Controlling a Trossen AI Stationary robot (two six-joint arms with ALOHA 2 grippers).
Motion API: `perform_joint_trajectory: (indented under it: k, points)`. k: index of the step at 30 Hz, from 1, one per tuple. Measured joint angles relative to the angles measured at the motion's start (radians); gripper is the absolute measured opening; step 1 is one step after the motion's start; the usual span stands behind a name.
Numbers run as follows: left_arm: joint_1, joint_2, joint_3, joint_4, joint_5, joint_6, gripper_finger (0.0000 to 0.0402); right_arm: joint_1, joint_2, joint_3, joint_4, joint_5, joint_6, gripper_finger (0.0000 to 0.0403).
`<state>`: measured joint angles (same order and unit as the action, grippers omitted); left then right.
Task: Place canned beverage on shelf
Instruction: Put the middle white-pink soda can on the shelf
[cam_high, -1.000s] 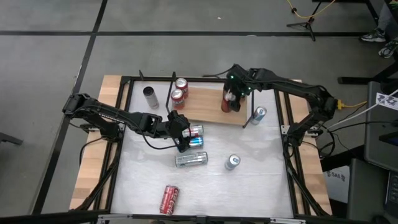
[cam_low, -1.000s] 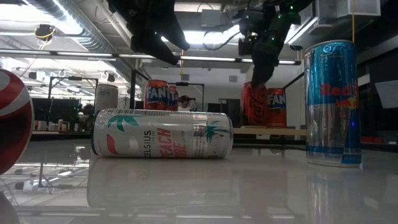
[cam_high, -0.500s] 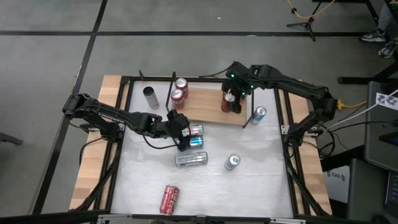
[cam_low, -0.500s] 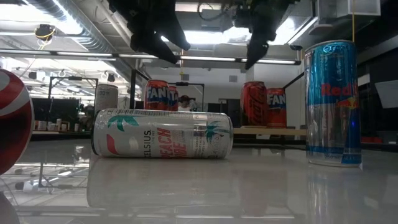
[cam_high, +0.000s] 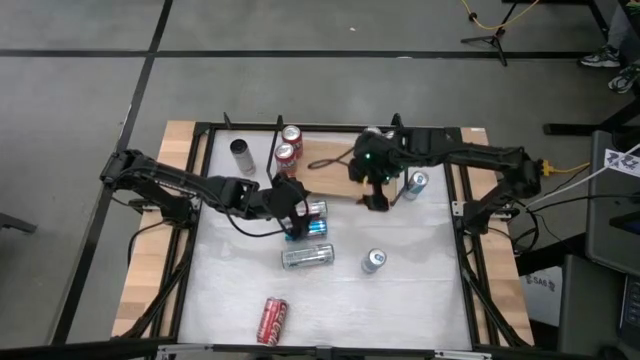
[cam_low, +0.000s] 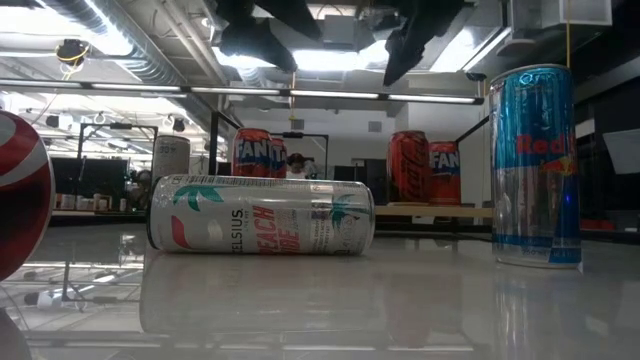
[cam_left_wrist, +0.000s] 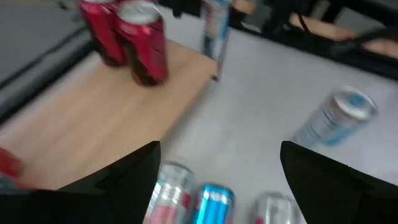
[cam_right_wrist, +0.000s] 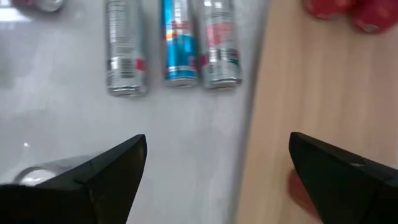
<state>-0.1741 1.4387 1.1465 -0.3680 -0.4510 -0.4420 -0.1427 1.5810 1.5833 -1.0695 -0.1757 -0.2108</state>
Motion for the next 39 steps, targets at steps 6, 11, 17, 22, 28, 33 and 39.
perform_joint_trajectory:
  k: [6,11,17,22,28,33,39]
  points:
    - [-0.032,0.000,0.000,-0.134,0.020,-0.024,0.0323,0.096,0.000,0.000,0.001,0.000,0.000,0.0383]
    - [-0.049,0.003,-0.011,-0.244,0.015,-0.050,0.0323,0.168,0.000,0.000,0.003,-0.001,0.000,0.0383]
    - [-0.050,0.004,-0.082,-0.369,0.014,-0.273,0.0323,0.232,0.000,0.000,0.003,-0.001,0.000,0.0383]
    - [-0.048,0.004,-0.174,-0.381,-0.008,-0.506,0.0323,0.258,0.000,0.000,0.004,-0.002,0.000,0.0383]
    - [-0.048,0.004,-0.278,-0.298,-0.048,-0.544,0.0323,0.253,0.000,0.000,0.007,0.001,-0.001,0.0383]
    - [-0.048,0.004,-0.337,-0.167,-0.072,-0.373,0.0323,0.253,0.000,0.000,0.046,0.031,-0.004,0.0383]
    - [-0.040,0.004,-0.381,-0.100,-0.101,-0.249,0.0323,0.253,0.000,0.000,0.085,0.034,-0.004,0.0383]
